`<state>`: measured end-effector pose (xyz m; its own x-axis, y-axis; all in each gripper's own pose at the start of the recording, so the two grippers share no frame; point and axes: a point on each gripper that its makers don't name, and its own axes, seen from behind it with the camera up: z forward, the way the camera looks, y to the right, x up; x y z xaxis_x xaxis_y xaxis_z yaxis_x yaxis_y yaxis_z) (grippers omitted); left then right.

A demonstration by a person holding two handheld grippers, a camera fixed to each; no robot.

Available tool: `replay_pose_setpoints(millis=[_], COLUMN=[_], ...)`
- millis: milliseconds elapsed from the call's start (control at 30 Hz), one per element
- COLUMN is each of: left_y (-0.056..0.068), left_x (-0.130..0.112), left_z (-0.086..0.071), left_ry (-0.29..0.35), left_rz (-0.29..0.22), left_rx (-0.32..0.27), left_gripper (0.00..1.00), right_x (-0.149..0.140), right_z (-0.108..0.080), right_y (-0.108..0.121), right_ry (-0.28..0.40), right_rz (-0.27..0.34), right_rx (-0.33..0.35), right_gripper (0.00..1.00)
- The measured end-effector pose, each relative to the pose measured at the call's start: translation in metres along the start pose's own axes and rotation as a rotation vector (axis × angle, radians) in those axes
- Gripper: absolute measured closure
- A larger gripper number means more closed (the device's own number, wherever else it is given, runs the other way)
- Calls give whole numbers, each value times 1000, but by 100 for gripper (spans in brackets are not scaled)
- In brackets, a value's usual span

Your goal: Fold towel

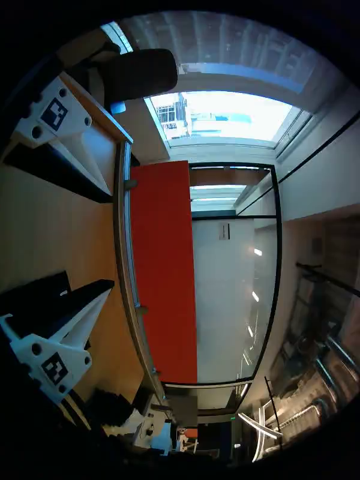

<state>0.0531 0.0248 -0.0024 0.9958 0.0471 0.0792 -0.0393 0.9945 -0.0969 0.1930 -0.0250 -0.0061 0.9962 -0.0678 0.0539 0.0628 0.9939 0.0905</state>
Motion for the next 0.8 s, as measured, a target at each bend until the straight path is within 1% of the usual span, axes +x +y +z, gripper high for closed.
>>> replay_pose_setpoints(millis=[67, 167, 267, 367, 467, 567, 667, 800], left_y=[7, 21, 35, 45, 49, 49, 51, 57], left_x=[0, -1, -3, -7, -13, -21, -28, -34], left_z=[1, 4, 5, 3, 2, 1, 0, -3], left_ry=[-14, -36, -60, -88, -116, -144, -168, -194], left_rz=[9, 16, 15, 6, -4, -5, 10, 45], left_rx=[-32, -103, -176, -238, -278, -298, -318, -357], left_gripper=[6, 6, 6, 6, 6, 6, 6, 6], right_x=[-3, -8, -12, -15, -19, -24, -26, -34], right_z=[0, -1, -2, -4, -6, -7, -9, -12], right_y=[-5, -18, -31, -42, -51, -56, -64, -73], right_ry=[-18, -48, -80, -110, -143, -176, -200, -238], right_rz=[-11, -21, -35, -52, -73, -98, -122, -148], right_rx=[30, 94, 160, 223, 280, 313, 345, 389], right_gripper=[1, 1, 1, 1, 1, 1, 1, 1])
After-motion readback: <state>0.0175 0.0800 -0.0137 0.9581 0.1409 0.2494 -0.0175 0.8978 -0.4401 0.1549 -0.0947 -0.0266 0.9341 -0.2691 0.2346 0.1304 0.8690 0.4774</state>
